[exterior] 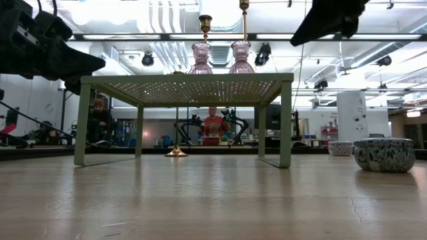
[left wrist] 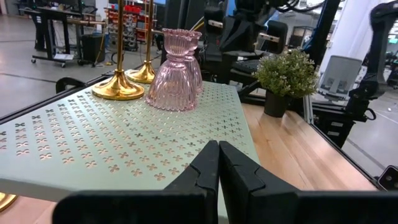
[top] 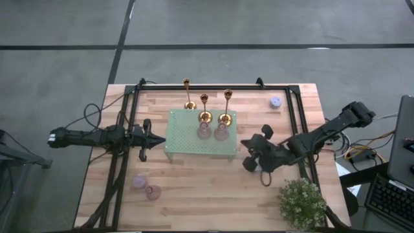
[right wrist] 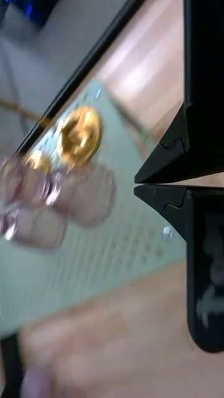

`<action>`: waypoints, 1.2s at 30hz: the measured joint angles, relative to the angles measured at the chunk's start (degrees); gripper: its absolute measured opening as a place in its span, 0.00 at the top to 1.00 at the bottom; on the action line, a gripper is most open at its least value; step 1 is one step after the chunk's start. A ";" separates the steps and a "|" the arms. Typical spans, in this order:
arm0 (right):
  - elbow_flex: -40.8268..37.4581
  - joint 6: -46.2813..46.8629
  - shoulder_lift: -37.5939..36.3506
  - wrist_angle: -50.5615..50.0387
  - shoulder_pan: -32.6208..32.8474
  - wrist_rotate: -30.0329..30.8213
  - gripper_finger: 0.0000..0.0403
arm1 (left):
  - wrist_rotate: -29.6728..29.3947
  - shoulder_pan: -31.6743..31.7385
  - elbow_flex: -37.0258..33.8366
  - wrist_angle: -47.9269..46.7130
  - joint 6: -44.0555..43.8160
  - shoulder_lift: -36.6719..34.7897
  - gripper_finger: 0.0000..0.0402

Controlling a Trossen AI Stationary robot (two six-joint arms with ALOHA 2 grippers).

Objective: Pick & Place candle stick holders
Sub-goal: Put the gold candle holder on the shelf aligned with the other gold candle holders

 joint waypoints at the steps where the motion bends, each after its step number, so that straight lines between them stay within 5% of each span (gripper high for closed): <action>1: -2.72 -2.50 -1.97 4.30 0.02 -0.98 0.98 | 0.00 0.02 0.00 0.00 -0.01 0.00 0.97; 8: -20.82 -22.33 -16.36 33.93 -2.40 -11.09 0.98 | 0.00 0.02 0.00 0.00 -0.01 0.00 0.97; 12: -28.95 -27.44 -23.78 42.72 -6.62 -18.97 0.98 | 0.00 0.02 0.00 0.00 -0.02 0.00 0.97; 26: -42.42 -29.96 -39.39 47.12 -30.27 -48.84 0.98 | 0.00 0.02 0.00 0.00 -0.02 0.00 0.97; 36: -45.78 -34.45 -42.18 46.61 -35.48 -47.50 0.98 | 0.00 0.02 0.00 0.00 -0.02 0.00 0.97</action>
